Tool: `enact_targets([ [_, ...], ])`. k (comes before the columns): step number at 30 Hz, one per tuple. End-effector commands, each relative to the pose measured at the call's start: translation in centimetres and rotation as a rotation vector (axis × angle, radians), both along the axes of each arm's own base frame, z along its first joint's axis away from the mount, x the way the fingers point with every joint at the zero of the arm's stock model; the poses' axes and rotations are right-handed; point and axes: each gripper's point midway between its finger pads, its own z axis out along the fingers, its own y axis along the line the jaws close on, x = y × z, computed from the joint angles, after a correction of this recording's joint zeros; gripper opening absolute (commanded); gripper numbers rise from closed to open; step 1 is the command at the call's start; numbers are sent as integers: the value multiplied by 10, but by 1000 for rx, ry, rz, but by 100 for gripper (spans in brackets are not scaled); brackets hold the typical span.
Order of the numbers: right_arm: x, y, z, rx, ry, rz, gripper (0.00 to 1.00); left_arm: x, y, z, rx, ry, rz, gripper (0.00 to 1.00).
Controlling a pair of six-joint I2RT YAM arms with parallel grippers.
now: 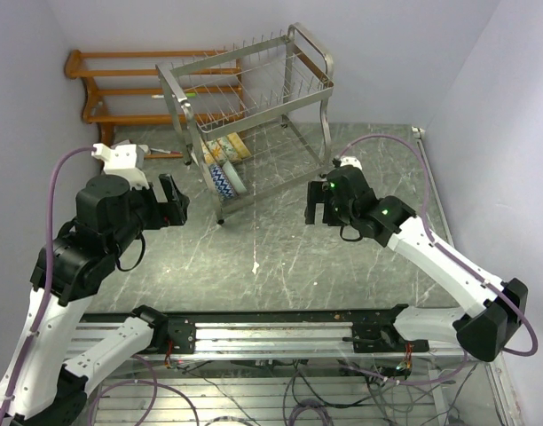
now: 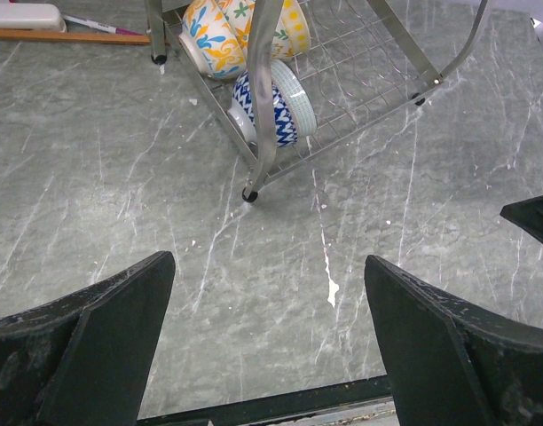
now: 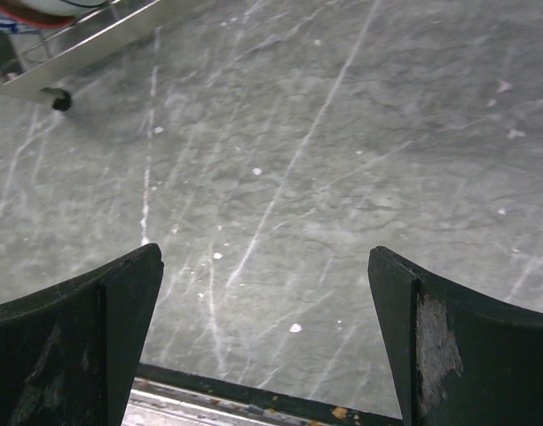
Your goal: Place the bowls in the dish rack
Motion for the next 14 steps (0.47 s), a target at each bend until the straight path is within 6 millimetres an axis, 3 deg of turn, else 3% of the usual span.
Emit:
enact_targets([
  [1, 3, -22, 8, -90, -46, -57, 100, 0, -1, 4, -16, -15, -3, 99],
  [11, 5, -17, 18, -55, -88, -29, 100, 3, 4, 5, -10, -45, 20, 99],
  [14, 6, -25, 22, -77, -96, -65, 100, 4, 4, 5, -8, -46, 23, 99],
])
